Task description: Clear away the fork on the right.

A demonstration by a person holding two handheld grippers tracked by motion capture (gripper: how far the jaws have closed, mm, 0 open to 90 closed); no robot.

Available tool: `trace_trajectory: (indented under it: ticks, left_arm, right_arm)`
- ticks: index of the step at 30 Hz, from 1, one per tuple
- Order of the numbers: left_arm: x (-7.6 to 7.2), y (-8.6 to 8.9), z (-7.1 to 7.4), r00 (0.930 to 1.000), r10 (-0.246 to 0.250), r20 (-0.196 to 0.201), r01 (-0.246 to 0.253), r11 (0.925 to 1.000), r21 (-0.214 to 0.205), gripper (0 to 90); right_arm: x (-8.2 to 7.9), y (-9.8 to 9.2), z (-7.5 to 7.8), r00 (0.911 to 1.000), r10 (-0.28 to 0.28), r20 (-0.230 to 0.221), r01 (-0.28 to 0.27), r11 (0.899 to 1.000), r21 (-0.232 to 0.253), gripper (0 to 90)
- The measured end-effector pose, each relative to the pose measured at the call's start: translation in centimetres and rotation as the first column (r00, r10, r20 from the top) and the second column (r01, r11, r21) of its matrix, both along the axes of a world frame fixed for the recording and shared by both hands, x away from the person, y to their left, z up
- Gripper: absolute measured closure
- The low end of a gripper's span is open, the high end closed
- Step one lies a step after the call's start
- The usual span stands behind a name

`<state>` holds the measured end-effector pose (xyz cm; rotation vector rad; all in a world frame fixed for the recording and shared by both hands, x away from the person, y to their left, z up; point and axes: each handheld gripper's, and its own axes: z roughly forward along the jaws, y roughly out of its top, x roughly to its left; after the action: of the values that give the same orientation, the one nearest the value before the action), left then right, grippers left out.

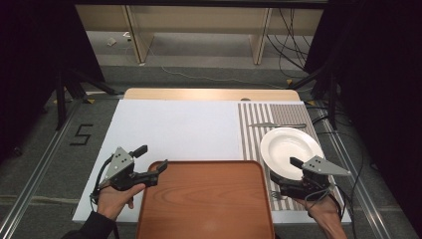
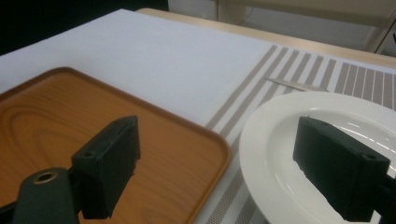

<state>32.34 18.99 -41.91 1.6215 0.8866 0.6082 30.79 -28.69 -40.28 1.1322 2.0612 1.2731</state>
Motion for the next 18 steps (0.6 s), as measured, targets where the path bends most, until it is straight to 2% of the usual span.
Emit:
trace_trajectory:
  ticks: [11,14,18]
  left_arm:
    - [0.0,-0.1,0.0,1.0000,-0.004,0.002,0.004,1.0000,0.003,16.3]
    - [0.0,-0.1,0.0,1.0000,-0.005,0.002,0.005,1.0000,0.004,16.3]
    - [0.0,-0.2,-0.1,1.0000,-0.006,-0.002,0.006,1.0000,0.004,16.3]
  right_arm:
    - [0.2,-1.9,-0.6,0.9963,-0.043,-0.075,0.039,0.998,-0.052,15.8]
    - [0.2,-2.5,-1.0,0.9928,-0.066,-0.100,0.054,0.991,-0.121,16.0]
    - [0.2,-3.1,-1.4,0.9867,-0.073,-0.145,0.050,0.986,-0.157,16.2]
